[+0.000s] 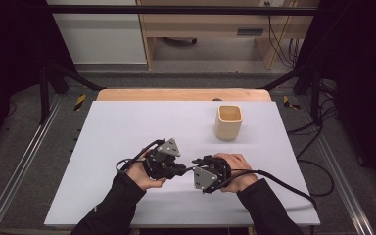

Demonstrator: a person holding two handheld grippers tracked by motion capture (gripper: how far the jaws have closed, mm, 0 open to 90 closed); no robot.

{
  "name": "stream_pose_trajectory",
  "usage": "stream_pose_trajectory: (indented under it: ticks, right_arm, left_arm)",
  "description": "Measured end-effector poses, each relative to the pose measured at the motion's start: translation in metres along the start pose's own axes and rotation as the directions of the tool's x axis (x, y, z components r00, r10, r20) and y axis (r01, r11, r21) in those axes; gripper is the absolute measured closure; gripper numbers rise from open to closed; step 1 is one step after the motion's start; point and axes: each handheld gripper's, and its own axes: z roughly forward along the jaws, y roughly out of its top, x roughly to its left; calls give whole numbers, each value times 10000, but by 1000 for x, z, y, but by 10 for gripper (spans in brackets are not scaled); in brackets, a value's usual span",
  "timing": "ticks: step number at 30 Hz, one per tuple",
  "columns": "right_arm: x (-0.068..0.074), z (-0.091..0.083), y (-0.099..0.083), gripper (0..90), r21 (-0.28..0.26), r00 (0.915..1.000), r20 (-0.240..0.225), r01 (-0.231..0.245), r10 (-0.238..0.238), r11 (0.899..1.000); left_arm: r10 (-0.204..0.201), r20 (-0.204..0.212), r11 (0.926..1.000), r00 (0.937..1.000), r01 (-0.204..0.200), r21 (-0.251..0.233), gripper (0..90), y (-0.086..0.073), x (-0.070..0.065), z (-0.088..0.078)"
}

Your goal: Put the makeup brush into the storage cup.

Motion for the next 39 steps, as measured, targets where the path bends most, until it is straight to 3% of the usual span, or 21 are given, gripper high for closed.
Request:
stream_pose_trajectory:
  ticks: [1, 5, 21, 28, 32, 34, 39]
  right_arm:
    - [2, 0, 1, 752, -10, 9999, -31, -154, 153, 9999]
    - [1, 2, 0, 779, 17, 9998, -118, 137, -136, 9999]
    - [3, 3, 0, 836, 65, 9988, -404, 266, -263, 9996]
    - [3, 2, 0, 841, 20, 9987, -471, 183, -182, 9998]
    - [3, 4, -1, 841, 84, 9985, -536, 125, -121, 9999]
    - [3, 5, -2, 841, 173, 9983, -573, -122, 132, 9998]
    - [-2, 7, -4, 841, 359, 9975, -577, -392, 412, 9986]
  left_arm:
    - [-34, -6, 10000, 10000, 34, -7, 830, 0, 0, 0]
    - [-16, 19, 10000, 10000, 16, 77, 829, 0, 1, 1]
    - [-153, 299, 9999, 9994, 150, 76, 828, 0, 3, 3]
    - [123, 168, 9998, 9998, -121, -144, 820, 0, 1, 1]
    - [310, -266, 9979, 9992, -324, -555, 680, 0, 1, -5]
    - [386, -553, 9966, 9977, -425, -712, 594, -2, 1, -8]
    - [195, -1073, 9913, 9940, -332, -1277, 385, -8, 5, -18]
